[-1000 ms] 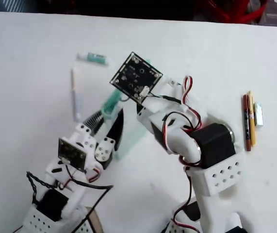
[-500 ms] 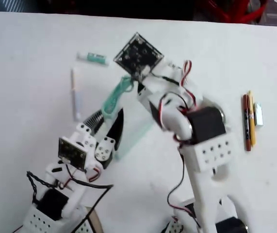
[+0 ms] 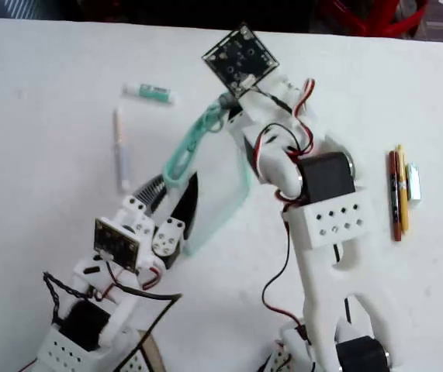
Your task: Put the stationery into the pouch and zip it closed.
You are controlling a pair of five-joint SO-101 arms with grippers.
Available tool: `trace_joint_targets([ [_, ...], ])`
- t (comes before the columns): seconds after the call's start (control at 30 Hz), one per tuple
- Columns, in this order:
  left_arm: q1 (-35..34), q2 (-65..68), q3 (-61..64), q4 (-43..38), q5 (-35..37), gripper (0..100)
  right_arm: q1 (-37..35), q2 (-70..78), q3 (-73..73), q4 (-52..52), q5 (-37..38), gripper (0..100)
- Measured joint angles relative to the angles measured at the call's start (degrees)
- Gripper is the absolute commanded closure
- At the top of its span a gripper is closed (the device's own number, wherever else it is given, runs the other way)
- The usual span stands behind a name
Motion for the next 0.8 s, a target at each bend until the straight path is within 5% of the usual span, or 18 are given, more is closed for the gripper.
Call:
trace_joint_targets([
  [0.43,-0.1,0.0,-0.1,0.0,0.0,97,2.4,6.0,-0.4,-4.1,0.0,98.1],
  [0.67,0.0,0.0,0.0,0.8,0.0,97,14.9,18.5,-8.2,-6.0,-2.8,98.1],
  [0.8,0.0,0.0,0.0,0.8,0.0,97,16.2,21.1,-13.1,-6.1,-5.1,98.1],
])
